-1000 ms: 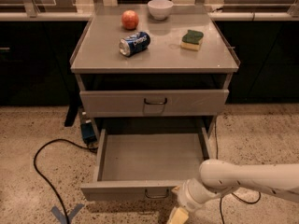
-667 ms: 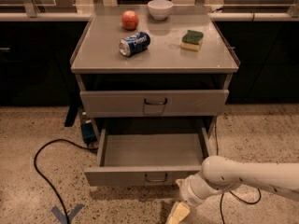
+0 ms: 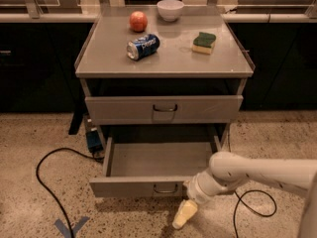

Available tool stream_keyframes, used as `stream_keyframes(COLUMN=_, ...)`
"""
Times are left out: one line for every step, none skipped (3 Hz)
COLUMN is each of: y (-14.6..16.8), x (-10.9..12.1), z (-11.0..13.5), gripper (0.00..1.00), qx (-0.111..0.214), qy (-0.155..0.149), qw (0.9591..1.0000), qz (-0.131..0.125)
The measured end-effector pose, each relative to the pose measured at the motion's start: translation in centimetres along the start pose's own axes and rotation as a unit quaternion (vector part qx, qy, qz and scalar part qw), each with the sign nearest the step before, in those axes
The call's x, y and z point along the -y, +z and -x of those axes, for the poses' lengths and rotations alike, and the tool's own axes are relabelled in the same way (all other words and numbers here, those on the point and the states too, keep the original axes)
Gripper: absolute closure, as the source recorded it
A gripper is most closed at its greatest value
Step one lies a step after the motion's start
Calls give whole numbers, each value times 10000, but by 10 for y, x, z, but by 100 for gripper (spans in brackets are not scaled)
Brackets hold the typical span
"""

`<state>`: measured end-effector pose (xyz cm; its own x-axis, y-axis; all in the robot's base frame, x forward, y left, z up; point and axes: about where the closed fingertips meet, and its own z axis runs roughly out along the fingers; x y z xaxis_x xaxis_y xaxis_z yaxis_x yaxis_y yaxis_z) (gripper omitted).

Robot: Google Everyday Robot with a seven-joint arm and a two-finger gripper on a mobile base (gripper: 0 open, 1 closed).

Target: Close middle drawer

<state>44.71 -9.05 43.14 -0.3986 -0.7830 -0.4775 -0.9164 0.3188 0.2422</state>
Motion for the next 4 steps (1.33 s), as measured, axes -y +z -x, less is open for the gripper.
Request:
stream_keyframes(y=-3, x=43, z=44, gripper=0, qx=-142, qy=2, qw=9999, qz=-18)
stream_keyframes(y=-3, x=43, z=44, gripper=0, qx=-141, qy=4, qw=9999, qz=-16)
stream_keyframes(y=1, x=52, z=31, gripper=0, qx=-36, qy=170, qw=9998, qz=89)
stream_keyframes(y=2, x=78, z=27, gripper=0, qx=23, qy=337, qw=9993, qz=158)
